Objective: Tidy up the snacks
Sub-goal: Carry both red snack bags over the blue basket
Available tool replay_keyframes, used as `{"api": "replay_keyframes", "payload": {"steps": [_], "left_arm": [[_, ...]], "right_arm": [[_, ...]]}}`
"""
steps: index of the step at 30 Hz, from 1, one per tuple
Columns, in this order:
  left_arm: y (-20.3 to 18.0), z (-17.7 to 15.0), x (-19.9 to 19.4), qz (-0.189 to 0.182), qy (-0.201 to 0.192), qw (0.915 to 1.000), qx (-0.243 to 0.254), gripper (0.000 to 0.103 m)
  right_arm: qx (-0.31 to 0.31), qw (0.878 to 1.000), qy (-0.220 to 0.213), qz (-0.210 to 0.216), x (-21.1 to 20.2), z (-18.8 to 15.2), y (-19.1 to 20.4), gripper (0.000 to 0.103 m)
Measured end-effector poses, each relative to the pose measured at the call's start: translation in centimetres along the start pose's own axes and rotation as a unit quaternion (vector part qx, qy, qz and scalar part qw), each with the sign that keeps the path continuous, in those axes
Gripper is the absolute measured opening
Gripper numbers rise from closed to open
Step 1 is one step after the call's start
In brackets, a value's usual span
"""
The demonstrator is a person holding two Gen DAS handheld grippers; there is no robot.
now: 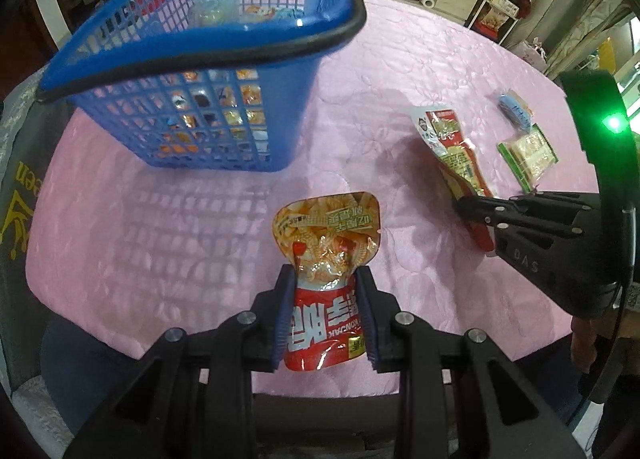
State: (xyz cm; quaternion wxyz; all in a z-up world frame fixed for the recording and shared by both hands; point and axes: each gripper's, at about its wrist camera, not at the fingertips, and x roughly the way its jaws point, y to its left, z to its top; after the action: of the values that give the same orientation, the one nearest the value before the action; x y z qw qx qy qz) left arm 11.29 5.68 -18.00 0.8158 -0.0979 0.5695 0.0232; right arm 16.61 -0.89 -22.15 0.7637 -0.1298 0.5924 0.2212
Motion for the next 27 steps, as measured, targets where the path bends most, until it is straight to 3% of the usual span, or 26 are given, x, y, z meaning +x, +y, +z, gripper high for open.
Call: {"api": "replay_keyframes", "payload": {"steps": [8,14,20,27], "left_arm": [[-0.1,0.1,-4.8,-0.011,-0.042,0.9989,0.015,0.028],[-0.7,1.1,-8.1,-0.014,-0.069,0.997,0.032,0.028],[-0.9,3.2,-11.0,-0.02,-0.089,0.9948,0.045,0.028],[1.9,7.5,-13.9,-0.005,-0.118,0.9923,0.038,0.028]], "right_arm": [[0.026,0.998,-0.034,0.035,-4.7,-1.6,-1.4,0.002],[0.032,0.995,-0.074,0.058,-10.7,-1.6,-3.6,0.002],[0.026,0.991,-0.107,0.071,-13.4,1.0,-3.9,0.002],[0.006,0.987,-0.142,0.075,-16.8,5.0,-3.4,0.002]]}}
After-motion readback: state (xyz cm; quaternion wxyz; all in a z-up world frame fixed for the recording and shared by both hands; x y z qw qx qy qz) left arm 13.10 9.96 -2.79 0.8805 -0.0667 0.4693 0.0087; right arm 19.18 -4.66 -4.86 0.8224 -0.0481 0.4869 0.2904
